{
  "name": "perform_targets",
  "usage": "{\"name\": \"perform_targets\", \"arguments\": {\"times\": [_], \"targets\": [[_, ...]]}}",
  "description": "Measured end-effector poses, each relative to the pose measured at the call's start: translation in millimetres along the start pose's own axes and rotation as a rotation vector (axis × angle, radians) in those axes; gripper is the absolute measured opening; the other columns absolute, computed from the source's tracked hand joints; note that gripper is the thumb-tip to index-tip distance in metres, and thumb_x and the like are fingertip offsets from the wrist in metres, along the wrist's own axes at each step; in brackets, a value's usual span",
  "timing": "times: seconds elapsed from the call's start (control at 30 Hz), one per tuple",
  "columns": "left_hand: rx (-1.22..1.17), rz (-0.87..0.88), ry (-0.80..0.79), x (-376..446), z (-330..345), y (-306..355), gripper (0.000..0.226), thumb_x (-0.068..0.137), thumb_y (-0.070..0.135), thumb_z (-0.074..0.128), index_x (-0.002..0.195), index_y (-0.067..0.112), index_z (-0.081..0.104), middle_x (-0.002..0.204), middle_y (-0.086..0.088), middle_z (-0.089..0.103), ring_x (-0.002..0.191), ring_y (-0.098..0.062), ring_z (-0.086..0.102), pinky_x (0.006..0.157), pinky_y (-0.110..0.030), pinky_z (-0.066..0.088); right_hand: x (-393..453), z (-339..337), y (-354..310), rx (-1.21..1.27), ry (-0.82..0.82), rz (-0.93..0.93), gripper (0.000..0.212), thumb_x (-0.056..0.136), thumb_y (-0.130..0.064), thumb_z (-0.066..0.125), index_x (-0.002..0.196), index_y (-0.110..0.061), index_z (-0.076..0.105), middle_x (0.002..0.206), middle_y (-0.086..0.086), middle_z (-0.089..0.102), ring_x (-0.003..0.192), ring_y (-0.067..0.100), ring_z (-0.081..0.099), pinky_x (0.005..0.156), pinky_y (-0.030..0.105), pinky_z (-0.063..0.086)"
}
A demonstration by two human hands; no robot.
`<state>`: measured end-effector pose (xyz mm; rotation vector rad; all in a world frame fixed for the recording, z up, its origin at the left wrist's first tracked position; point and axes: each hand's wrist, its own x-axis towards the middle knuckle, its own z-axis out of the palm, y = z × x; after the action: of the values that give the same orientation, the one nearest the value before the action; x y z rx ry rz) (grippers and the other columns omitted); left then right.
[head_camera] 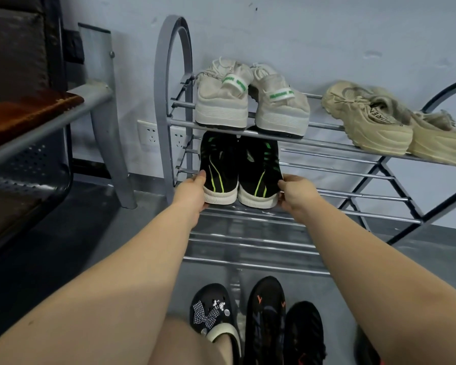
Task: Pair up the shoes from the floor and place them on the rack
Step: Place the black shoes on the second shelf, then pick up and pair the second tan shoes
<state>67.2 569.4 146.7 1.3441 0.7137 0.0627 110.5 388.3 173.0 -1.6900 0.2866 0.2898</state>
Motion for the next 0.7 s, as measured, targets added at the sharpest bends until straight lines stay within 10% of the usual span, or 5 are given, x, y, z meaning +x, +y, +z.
{"name": "perform_targets", "arguments": {"times": [0.4,0.7], "targets": [[0.612,0.198,0.079,-14.0,-0.3,-0.2,0.053,0.1,0.043,0.026,0.133,0.009,0.048,0.13,-0.015,0.054,0.118,-0.033,0.051,0.091,-0.033,0.04,-10.8,-12.9,6.0,-0.412,0.004,-0.104,0.048,0.097,-0.027,0.047,0.143,-0.013,0.041,0.123,0.01,0.059,0.103,0.023,0.055,0.086,0.029,0.042],[1.316,0.509,0.109,-80.4,12.5,-6.3,0.078,0.093,0.057,0.03,0.151,0.012,0.005,0.158,-0.015,0.005,0.146,-0.032,0.006,0.119,-0.043,0.01,-88.9,-59.6,16.2,-0.994,-0.013,-0.382,0.063,0.095,-0.037,0.048,0.15,-0.019,0.024,0.153,0.005,0.032,0.138,0.026,0.036,0.11,0.036,0.033]]}}
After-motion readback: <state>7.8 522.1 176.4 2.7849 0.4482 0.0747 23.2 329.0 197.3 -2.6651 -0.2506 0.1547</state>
